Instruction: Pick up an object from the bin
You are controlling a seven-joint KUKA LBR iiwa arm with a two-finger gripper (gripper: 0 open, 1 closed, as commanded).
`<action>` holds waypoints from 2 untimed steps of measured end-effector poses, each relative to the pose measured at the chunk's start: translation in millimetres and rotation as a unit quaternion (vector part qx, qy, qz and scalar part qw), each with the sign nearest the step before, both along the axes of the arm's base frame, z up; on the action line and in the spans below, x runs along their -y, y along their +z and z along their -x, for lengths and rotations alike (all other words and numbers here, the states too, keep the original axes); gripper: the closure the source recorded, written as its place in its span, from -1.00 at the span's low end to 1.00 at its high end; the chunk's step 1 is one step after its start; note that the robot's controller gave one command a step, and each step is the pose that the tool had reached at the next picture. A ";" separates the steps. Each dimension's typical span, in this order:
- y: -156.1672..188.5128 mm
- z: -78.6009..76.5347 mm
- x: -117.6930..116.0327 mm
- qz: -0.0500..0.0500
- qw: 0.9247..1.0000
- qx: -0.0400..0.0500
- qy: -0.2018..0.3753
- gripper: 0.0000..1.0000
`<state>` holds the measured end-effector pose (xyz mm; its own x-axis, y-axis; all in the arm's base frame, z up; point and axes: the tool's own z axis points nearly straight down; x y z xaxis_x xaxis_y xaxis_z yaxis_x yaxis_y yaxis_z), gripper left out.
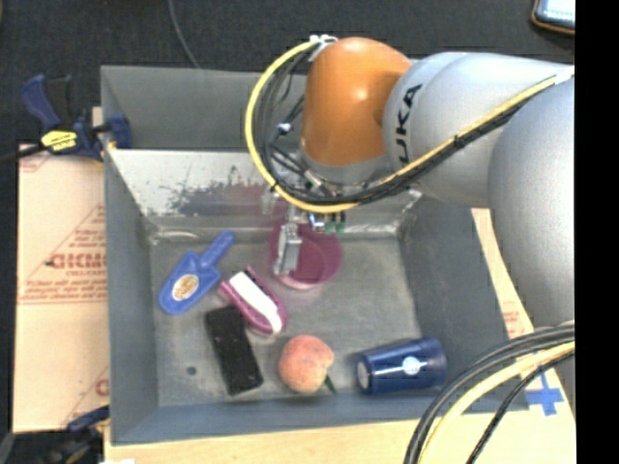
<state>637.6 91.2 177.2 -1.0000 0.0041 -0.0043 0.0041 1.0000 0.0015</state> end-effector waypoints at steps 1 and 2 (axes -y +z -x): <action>0.0 0.0 0.0 0.000 1.000 0.000 0.000 -1.00; -12.7 20.4 28.5 0.000 1.000 0.001 -0.003 -1.00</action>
Offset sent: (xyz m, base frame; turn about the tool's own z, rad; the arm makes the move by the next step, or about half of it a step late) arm -0.0208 -0.0260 -0.0128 0.0028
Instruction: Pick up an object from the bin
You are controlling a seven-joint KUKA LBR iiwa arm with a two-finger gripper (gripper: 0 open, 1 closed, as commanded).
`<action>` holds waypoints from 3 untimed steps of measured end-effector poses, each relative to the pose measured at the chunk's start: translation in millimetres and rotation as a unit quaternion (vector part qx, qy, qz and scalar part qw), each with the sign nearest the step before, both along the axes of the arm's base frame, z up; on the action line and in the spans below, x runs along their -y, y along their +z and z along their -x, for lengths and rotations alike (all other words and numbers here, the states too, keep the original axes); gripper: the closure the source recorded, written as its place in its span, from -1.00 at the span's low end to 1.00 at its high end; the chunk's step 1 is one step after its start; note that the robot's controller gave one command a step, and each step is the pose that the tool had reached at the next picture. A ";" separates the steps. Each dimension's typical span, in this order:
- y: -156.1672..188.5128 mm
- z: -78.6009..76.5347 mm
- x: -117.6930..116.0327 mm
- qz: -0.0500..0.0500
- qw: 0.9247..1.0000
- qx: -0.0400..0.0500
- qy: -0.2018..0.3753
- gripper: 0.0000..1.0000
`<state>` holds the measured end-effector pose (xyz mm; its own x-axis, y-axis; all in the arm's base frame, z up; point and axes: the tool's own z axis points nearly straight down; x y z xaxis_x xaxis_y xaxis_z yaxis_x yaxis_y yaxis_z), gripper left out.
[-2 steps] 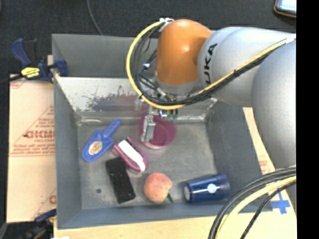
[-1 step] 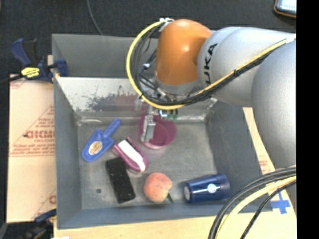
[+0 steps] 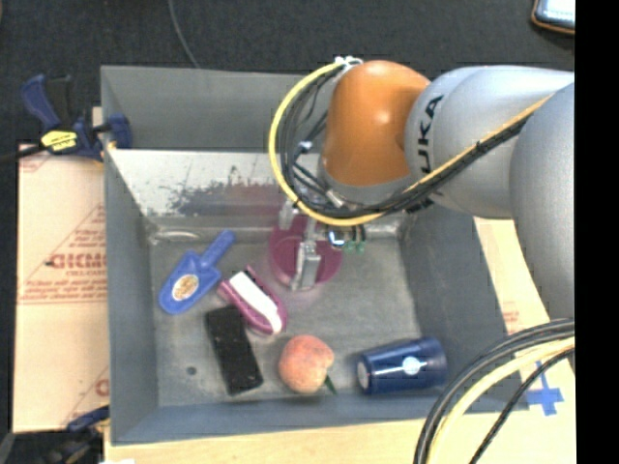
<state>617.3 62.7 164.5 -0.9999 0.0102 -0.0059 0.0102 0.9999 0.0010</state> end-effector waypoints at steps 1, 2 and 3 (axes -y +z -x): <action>-3.6 -6.6 11.4 0.000 1.000 0.003 0.009 -1.00; -62.6 4.7 26.2 -0.001 1.000 0.001 -0.023 -1.00; -74.6 -11.6 32.2 -0.001 1.000 0.010 -0.022 -1.00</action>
Offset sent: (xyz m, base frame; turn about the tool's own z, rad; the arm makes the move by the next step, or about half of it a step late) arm -0.0043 -0.0249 -0.0602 0.0485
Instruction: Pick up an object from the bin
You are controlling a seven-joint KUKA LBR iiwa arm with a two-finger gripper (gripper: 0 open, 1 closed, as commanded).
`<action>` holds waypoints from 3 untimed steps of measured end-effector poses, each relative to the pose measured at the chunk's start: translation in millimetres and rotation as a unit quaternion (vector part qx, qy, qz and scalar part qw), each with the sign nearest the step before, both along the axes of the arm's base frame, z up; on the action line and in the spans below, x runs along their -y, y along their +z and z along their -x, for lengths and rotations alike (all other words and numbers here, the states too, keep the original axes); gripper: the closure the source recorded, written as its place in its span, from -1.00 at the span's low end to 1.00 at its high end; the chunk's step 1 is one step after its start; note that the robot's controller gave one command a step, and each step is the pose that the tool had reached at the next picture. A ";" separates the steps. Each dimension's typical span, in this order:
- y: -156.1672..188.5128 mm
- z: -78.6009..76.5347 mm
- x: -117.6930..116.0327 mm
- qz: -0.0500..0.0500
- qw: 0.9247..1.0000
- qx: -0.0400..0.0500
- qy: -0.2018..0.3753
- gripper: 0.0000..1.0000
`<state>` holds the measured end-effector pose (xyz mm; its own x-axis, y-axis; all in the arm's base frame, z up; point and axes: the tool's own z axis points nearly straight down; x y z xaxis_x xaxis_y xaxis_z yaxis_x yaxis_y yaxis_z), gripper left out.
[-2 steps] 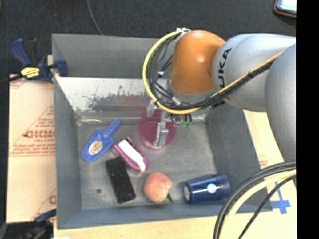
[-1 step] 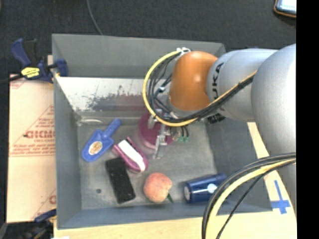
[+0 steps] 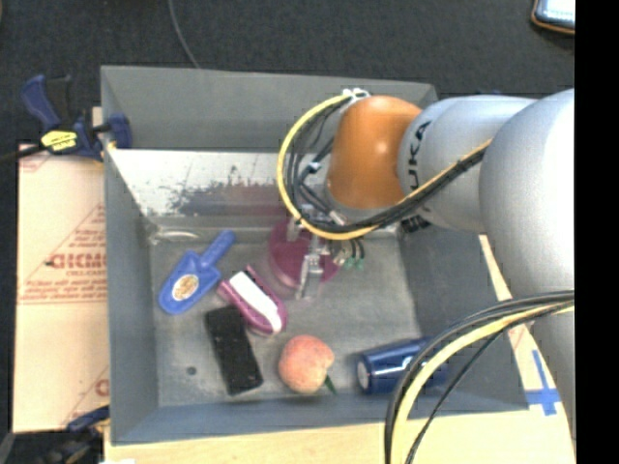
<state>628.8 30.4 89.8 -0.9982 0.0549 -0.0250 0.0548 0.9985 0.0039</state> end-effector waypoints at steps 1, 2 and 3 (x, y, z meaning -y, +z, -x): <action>-18.5 15.2 21.5 -0.001 1.000 -0.002 -0.021 1.00; -18.5 15.2 21.4 -0.001 1.000 -0.002 -0.021 1.00; -18.3 15.7 17.8 -0.001 1.000 -0.001 -0.027 1.00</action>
Offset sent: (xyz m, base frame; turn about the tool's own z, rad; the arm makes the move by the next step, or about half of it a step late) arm 0.0000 0.0000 0.0000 0.0000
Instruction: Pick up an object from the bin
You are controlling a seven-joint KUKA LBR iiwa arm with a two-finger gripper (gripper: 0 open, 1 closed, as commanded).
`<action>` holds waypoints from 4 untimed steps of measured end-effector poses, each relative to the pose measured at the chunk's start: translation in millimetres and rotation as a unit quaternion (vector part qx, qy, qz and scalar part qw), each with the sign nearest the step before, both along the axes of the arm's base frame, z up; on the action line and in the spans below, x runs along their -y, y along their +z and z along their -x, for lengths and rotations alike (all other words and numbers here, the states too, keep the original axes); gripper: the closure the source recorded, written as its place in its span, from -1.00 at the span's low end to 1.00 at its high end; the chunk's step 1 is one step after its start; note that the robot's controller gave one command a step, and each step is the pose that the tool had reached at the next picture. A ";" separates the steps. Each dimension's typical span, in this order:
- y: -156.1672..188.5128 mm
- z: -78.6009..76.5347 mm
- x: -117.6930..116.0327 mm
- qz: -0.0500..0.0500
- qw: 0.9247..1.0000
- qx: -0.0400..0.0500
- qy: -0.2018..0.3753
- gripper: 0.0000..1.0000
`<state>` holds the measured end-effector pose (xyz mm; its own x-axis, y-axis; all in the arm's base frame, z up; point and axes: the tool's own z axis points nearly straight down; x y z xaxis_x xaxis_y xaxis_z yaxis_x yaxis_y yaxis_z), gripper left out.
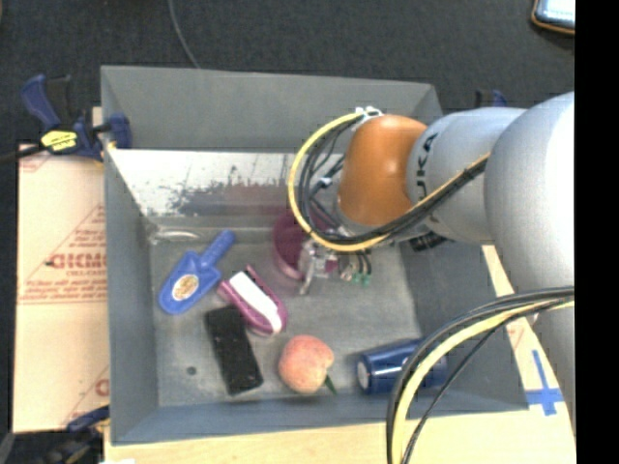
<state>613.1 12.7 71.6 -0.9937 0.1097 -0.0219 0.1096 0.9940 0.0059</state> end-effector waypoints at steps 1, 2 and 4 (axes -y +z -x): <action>-2.1 -13.0 -2.6 0.000 1.000 -0.006 -0.003 1.00; 10.7 4.3 -6.8 0.000 1.000 0.001 0.001 1.00; -5.1 -32.5 -39.3 0.000 0.999 -0.015 -0.040 1.00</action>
Offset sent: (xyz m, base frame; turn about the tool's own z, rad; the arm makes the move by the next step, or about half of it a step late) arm -0.0053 0.0081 0.0100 -0.0016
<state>645.6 52.0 66.4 -0.9819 0.1895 0.0069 0.1895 0.9819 0.0023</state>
